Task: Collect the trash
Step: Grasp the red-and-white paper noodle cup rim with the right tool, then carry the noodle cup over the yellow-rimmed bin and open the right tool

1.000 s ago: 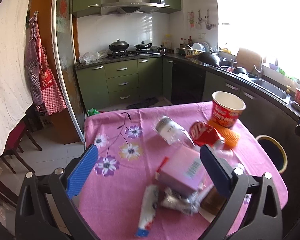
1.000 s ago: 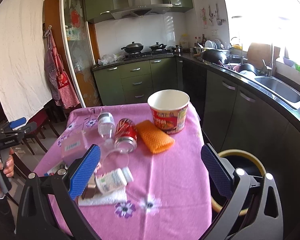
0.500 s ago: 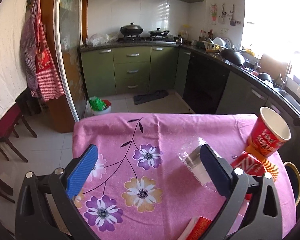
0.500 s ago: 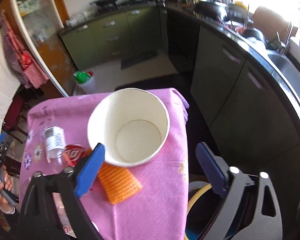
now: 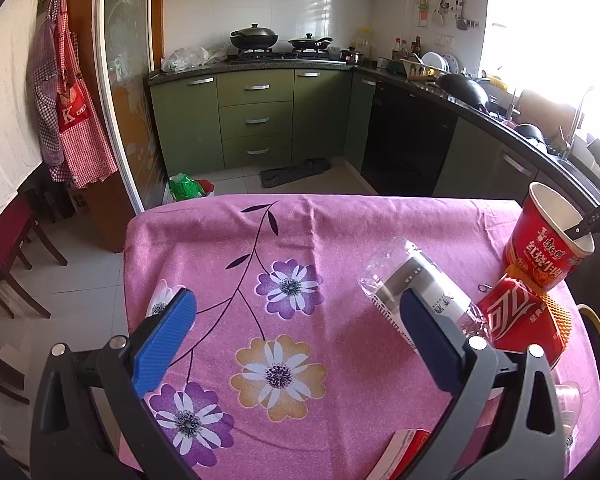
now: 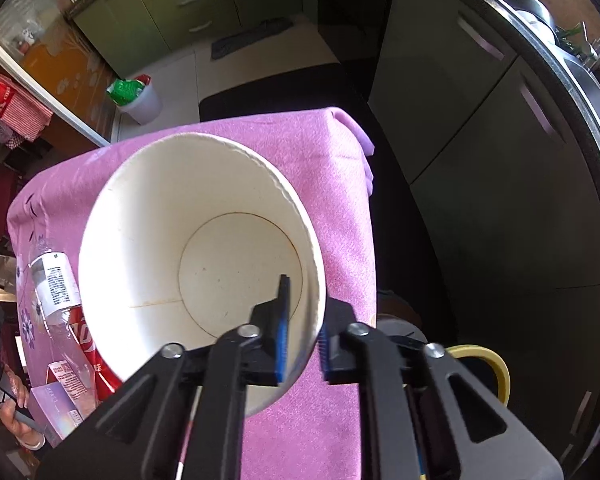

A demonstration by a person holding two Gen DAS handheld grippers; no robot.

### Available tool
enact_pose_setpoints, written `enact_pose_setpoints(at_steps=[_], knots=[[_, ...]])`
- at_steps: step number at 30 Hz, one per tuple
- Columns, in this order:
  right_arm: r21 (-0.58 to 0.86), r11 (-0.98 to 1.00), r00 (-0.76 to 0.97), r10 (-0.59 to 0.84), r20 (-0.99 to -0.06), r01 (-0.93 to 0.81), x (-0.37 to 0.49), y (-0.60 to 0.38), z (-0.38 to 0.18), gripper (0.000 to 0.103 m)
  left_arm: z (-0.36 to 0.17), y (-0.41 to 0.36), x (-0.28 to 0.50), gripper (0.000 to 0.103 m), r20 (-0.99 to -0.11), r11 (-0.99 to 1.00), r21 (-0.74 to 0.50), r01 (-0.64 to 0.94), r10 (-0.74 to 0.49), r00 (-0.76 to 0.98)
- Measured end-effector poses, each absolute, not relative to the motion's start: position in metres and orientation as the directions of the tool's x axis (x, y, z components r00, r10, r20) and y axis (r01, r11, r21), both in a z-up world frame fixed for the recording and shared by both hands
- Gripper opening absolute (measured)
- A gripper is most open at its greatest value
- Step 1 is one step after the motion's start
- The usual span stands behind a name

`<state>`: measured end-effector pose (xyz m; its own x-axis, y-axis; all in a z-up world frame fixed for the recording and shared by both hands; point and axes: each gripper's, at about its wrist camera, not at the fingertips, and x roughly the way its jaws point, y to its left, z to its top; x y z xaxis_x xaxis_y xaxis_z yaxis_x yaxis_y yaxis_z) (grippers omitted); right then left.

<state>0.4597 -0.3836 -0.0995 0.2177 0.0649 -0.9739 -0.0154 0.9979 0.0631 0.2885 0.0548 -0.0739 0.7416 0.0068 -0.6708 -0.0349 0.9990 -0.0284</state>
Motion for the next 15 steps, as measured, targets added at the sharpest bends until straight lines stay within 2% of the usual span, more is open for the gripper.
enact_pose_setpoints(at_steps=[5,10,15], knots=[[0.099,0.995,0.228,0.092,-0.969,0.019,0.462,-0.391,-0.104,0.005,-0.075,0.053,0.290,0.097,-0.674,0.999,-0.027,-0.031,0.004,0.739],[0.136,0.990,0.279,0.124,-0.952,0.023,0.437,-0.411,-0.073,0.004,-0.073,0.054,0.289,0.097,-0.668,0.999,-0.029,-0.027,0.001,0.744],[0.158,0.984,0.350,0.120,-0.929,0.082,0.376,-0.464,-0.030,0.004,-0.073,0.052,0.287,0.097,-0.668,0.999,-0.030,-0.022,-0.004,0.744]])
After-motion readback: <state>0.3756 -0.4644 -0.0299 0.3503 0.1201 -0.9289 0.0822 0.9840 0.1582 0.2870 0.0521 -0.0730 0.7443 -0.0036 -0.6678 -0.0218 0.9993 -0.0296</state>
